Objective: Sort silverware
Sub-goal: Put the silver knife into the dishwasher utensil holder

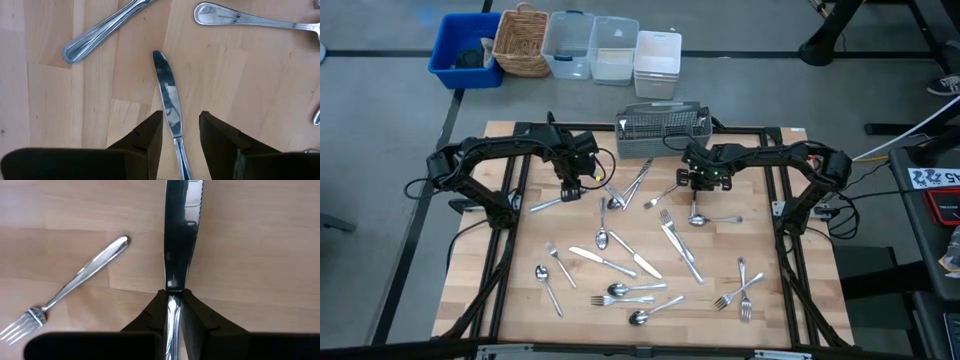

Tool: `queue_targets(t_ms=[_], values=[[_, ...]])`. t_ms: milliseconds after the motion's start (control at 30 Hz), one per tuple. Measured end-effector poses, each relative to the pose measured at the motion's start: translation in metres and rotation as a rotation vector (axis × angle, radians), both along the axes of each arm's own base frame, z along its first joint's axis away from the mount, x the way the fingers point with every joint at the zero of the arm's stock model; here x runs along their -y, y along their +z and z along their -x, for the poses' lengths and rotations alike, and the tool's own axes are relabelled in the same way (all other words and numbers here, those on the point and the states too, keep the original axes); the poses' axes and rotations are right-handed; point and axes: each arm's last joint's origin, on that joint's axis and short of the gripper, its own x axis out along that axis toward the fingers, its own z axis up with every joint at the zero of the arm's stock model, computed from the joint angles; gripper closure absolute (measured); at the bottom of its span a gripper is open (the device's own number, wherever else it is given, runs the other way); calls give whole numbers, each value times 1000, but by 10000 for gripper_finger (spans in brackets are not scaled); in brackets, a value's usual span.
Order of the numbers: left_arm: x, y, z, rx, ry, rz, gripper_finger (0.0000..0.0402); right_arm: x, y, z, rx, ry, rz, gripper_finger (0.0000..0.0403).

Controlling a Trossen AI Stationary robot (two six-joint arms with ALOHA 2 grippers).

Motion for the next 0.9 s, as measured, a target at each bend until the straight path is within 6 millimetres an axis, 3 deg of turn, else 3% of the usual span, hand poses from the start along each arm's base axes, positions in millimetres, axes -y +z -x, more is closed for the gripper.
queue_targets(t_ms=[433, 667, 900], values=[[0, 0, 0, 1, 30, 2, 286, -46, 1, -17, 10, 181, 35, 363], [0, 0, 0, 2, 56, 4, 286, -64, 4, -32, 88, 226, 168, 363], [0, 0, 0, 2, 67, 4, 286, -70, 12, -46, 199, 202, 339, 363]])
